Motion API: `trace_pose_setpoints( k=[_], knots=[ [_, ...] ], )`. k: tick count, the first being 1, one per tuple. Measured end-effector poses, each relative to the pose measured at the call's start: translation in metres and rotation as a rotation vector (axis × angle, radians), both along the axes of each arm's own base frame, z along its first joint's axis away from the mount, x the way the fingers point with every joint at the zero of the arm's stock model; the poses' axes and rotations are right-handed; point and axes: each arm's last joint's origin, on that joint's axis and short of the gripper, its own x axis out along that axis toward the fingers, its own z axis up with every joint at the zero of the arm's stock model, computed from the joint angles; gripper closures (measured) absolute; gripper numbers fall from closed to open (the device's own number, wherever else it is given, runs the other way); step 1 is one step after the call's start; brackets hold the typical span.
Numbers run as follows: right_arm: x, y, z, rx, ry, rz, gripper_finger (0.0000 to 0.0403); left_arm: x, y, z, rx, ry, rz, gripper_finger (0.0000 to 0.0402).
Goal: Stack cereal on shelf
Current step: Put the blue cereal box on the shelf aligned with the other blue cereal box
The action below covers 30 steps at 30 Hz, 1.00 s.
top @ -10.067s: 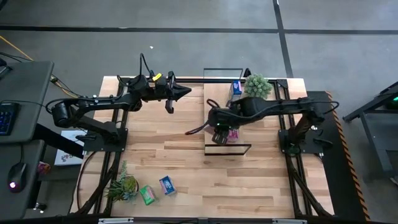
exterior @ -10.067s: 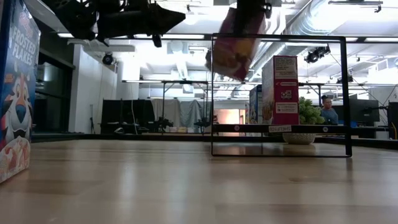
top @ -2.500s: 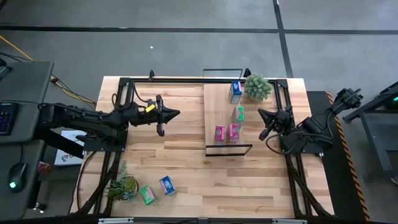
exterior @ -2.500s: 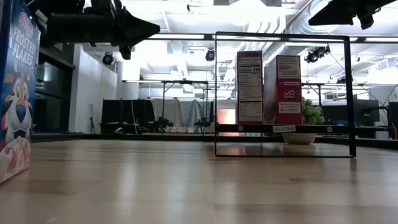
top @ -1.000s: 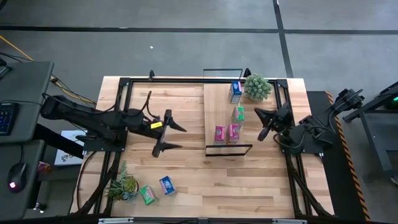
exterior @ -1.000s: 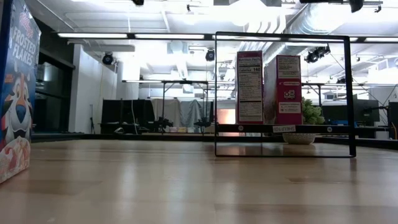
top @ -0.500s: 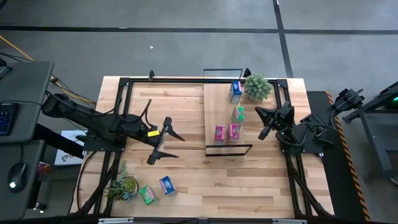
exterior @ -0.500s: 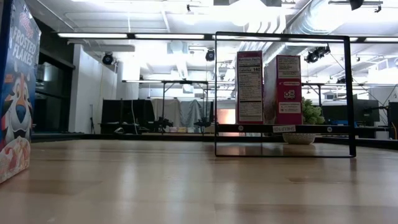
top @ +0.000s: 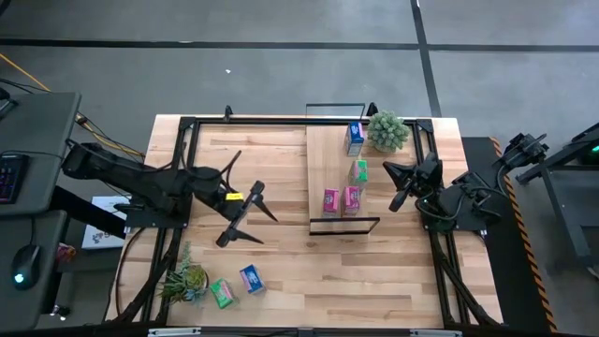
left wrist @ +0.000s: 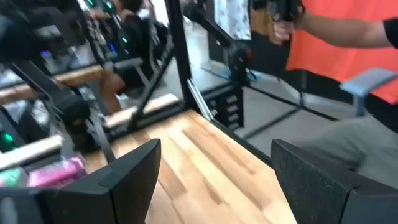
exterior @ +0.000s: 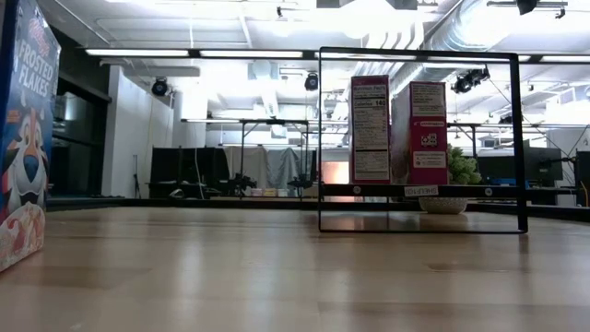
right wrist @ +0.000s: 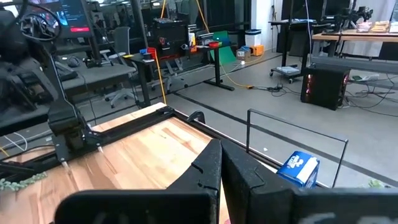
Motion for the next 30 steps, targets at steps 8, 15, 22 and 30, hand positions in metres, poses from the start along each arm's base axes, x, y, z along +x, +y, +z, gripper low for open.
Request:
trace_pose_setpoints(
  k=[8, 15, 22, 30],
  knots=[
    [0.000, 0.000, 0.001, 0.011, -0.012, -0.003, 0.0402, 0.002, -0.001, 0.012, 0.057, 0.020, -0.062, 0.0108],
    [0.000, 0.000, 0.000, 0.012, -0.009, 0.009, 0.0402, 0.022, -0.001, 0.021, 0.136, 0.024, -0.086, 0.0108],
    [0.000, 0.000, 0.000, 0.012, -0.009, 0.009, 0.0402, 0.056, 0.004, -0.009, 0.070, 0.119, -0.236, 0.0108],
    [0.000, 0.000, 0.001, 0.012, -0.011, 0.005, 0.0402, 0.065, 0.005, -0.021, 0.137, 0.098, -0.266, 0.0108]
  ],
)
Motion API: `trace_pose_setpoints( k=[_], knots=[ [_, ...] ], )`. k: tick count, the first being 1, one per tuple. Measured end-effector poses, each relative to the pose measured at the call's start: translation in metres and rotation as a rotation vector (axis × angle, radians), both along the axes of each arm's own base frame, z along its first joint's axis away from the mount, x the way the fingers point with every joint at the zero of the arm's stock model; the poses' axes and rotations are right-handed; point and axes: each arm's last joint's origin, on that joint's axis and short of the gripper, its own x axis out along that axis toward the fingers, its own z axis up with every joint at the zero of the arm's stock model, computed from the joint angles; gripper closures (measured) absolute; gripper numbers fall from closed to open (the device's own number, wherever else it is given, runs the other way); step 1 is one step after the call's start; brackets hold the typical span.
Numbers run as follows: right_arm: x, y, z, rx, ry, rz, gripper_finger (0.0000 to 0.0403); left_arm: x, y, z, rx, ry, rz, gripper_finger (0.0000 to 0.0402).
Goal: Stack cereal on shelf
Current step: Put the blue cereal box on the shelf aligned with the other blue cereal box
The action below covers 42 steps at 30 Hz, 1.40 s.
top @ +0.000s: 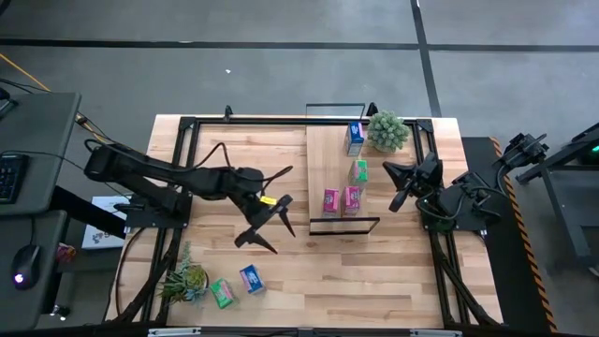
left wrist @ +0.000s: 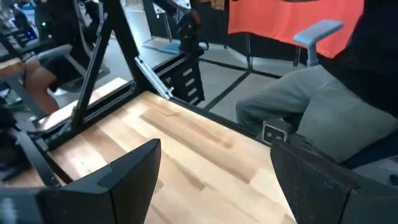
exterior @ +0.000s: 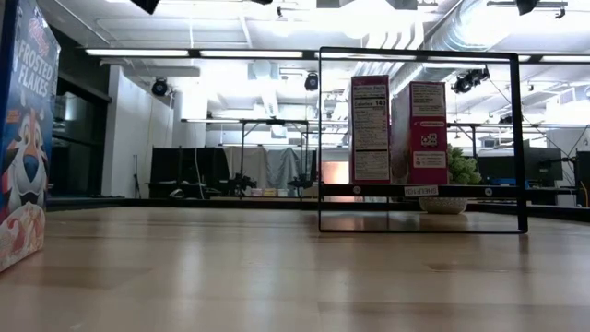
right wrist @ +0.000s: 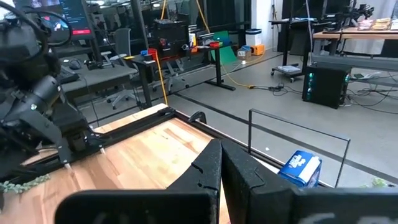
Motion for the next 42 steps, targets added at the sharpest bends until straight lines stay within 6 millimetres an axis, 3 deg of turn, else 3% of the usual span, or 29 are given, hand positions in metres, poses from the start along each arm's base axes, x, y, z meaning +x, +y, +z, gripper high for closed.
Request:
trace_pose_setpoints(
  k=[8, 17, 23, 31, 35, 42],
  knots=[
    [0.000, 0.000, 0.000, 0.004, 0.003, 0.019, 0.0402, -0.028, -0.006, 0.016, -0.031, 0.081, -0.051, 0.0108],
    [0.001, 0.001, 0.000, 0.023, 0.001, 0.057, 0.0402, -0.056, -0.067, 0.002, 0.192, 0.158, -0.118, 0.0108],
    [0.001, 0.002, 0.000, 0.029, 0.003, 0.079, 0.0402, -0.067, -0.090, -0.001, 0.226, 0.181, -0.107, 0.0108],
    [0.001, 0.002, 0.000, 0.029, 0.002, 0.079, 0.0402, -0.057, -0.109, -0.024, 0.311, 0.183, -0.137, 0.0108],
    [0.001, 0.002, 0.000, 0.020, 0.009, 0.080, 0.0402, -0.054, -0.116, -0.041, 0.455, 0.169, -0.128, 0.0108],
    [0.001, 0.002, -0.001, 0.015, 0.015, 0.080, 0.0402, -0.054, -0.121, -0.045, 0.510, 0.141, -0.124, 0.0108]
  ],
)
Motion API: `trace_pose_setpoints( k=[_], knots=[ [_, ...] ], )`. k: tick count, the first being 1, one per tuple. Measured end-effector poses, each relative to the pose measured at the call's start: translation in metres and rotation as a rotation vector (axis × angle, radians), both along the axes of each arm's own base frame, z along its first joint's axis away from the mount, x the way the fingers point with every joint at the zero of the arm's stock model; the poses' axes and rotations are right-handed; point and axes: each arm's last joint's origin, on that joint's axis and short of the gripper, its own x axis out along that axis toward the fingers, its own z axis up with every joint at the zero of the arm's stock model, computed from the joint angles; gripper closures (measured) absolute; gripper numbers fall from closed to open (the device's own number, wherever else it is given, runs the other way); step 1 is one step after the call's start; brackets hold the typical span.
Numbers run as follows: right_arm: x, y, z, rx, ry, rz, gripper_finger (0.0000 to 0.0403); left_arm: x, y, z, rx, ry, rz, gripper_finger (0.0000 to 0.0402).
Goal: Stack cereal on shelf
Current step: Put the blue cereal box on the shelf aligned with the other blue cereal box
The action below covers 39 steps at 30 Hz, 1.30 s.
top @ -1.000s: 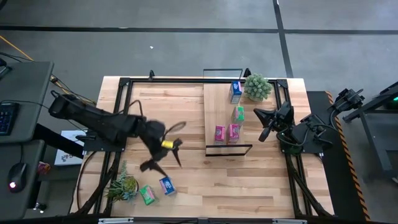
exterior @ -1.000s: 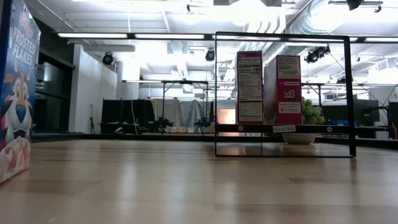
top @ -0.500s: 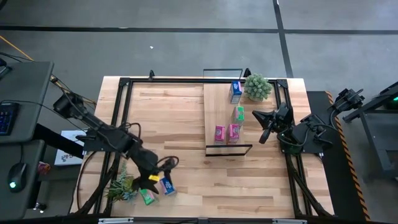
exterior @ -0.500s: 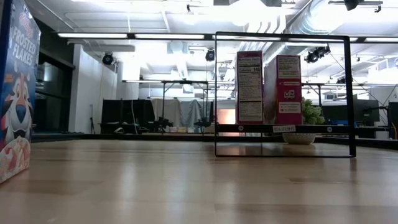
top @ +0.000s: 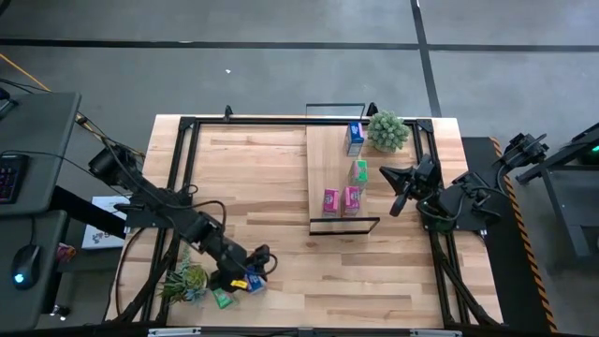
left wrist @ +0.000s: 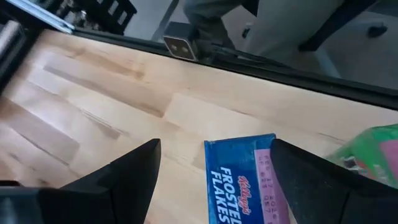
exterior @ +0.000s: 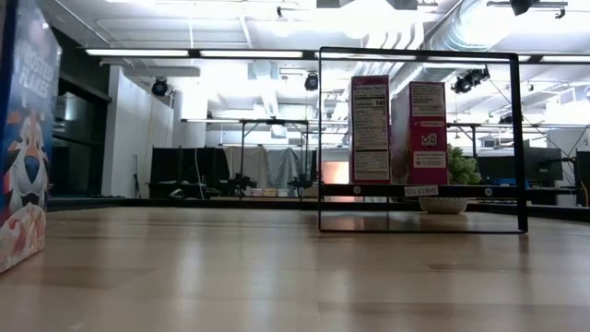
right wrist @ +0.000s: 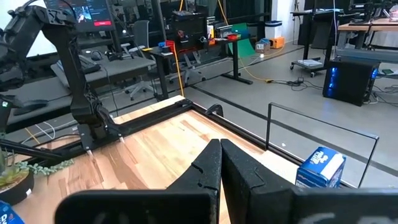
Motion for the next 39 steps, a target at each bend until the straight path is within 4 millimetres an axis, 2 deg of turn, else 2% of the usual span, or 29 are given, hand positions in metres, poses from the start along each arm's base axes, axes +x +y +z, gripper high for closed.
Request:
trace_pose_setpoints(
  k=[6, 17, 24, 27, 31, 39],
  knots=[
    [0.000, 0.000, 0.000, -0.005, 0.003, 0.000, 0.0402, -0.003, 0.000, -0.003, -0.025, 0.073, -0.008, 0.0108],
    [0.000, 0.000, 0.000, -0.006, 0.004, 0.000, 0.0402, 0.003, 0.005, 0.000, -0.006, 0.023, -0.011, 0.0108],
    [0.000, 0.000, 0.000, -0.006, 0.004, 0.000, 0.0402, 0.006, 0.003, 0.028, -0.063, 0.107, 0.022, 0.0108],
    [0.000, 0.000, 0.000, -0.006, 0.004, 0.000, 0.0402, 0.006, 0.002, 0.033, -0.132, 0.172, 0.010, 0.0108],
    [0.000, 0.000, 0.000, -0.004, 0.004, 0.005, 0.0402, 0.008, 0.001, 0.024, -0.121, 0.231, 0.020, 0.0108],
    [0.000, 0.000, 0.000, -0.003, 0.004, 0.007, 0.0402, 0.017, -0.005, 0.006, -0.055, 0.233, 0.009, 0.0108]
  ],
)
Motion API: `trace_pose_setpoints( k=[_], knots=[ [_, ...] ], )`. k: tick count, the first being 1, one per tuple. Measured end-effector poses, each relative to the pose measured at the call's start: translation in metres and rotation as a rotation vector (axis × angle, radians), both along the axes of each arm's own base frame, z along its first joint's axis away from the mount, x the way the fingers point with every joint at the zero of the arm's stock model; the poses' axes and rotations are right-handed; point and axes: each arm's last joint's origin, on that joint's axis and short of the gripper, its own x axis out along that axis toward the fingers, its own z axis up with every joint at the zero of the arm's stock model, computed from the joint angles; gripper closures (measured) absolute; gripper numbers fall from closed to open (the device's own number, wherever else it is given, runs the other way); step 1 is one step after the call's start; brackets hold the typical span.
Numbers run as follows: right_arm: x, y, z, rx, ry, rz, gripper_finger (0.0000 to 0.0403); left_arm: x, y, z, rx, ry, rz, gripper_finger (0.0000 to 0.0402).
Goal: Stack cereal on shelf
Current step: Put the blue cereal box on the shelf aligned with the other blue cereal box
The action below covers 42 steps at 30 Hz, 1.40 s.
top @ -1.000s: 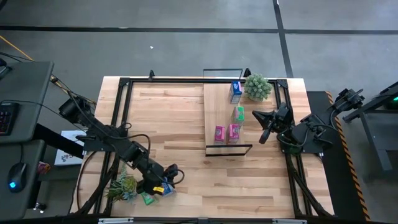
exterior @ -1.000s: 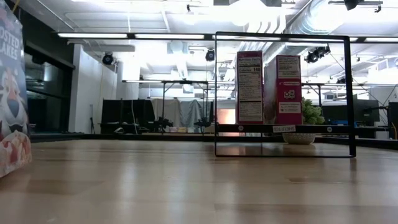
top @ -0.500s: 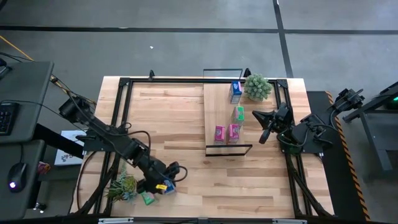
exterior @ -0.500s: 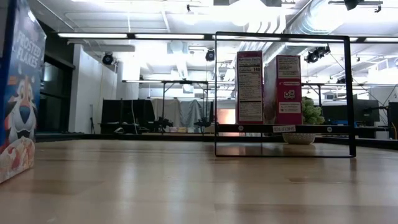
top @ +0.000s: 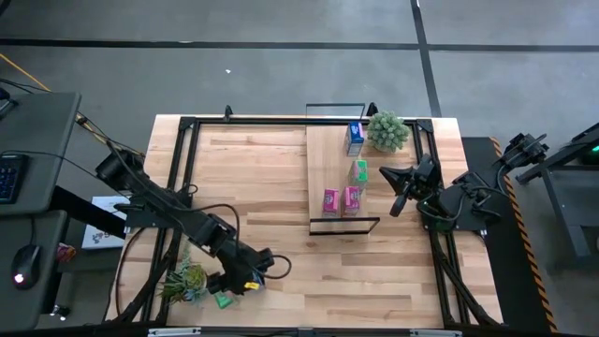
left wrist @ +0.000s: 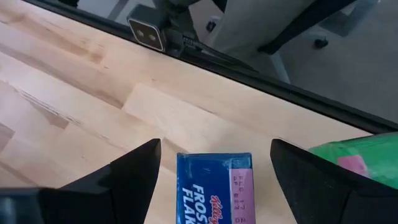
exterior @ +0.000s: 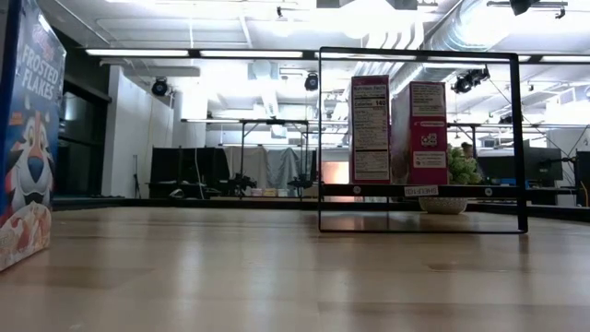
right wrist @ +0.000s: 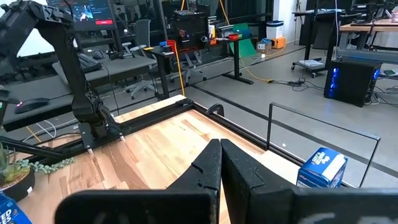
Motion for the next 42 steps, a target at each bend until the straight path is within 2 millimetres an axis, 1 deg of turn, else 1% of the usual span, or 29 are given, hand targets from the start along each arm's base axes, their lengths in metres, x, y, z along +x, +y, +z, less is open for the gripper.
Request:
trace_pose_setpoints(
  k=[3, 9, 21, 26, 30, 37, 39, 42],
  knots=[
    [0.000, 0.000, 0.000, -0.001, 0.001, 0.000, 0.0402, 0.001, -0.001, -0.004, 0.009, 0.018, 0.004, 0.0108],
    [0.000, 0.000, 0.000, -0.003, 0.003, 0.001, 0.0402, 0.000, 0.000, -0.005, 0.036, 0.022, 0.012, 0.0108],
    [0.000, 0.000, -0.001, -0.004, 0.007, 0.005, 0.0402, 0.007, 0.006, -0.035, 0.132, 0.128, 0.042, 0.0108],
    [0.000, 0.000, -0.001, -0.003, 0.010, 0.004, 0.0402, 0.010, 0.009, -0.039, 0.151, 0.142, 0.059, 0.0112],
    [0.000, 0.000, -0.001, -0.004, 0.011, 0.004, 0.0402, 0.013, 0.014, -0.039, 0.160, 0.134, 0.081, 0.0134],
    [0.000, 0.000, -0.001, -0.004, 0.011, 0.004, 0.0402, 0.017, 0.020, -0.038, 0.168, 0.132, 0.109, 0.0203],
    [0.000, 0.000, -0.001, -0.004, 0.011, 0.004, 0.0402, 0.019, 0.022, -0.032, 0.191, 0.120, 0.122, 0.0223],
    [0.000, 0.000, -0.001, -0.004, 0.011, 0.005, 0.0402, 0.022, 0.025, -0.017, 0.217, 0.111, 0.140, 0.0248]
  ],
)
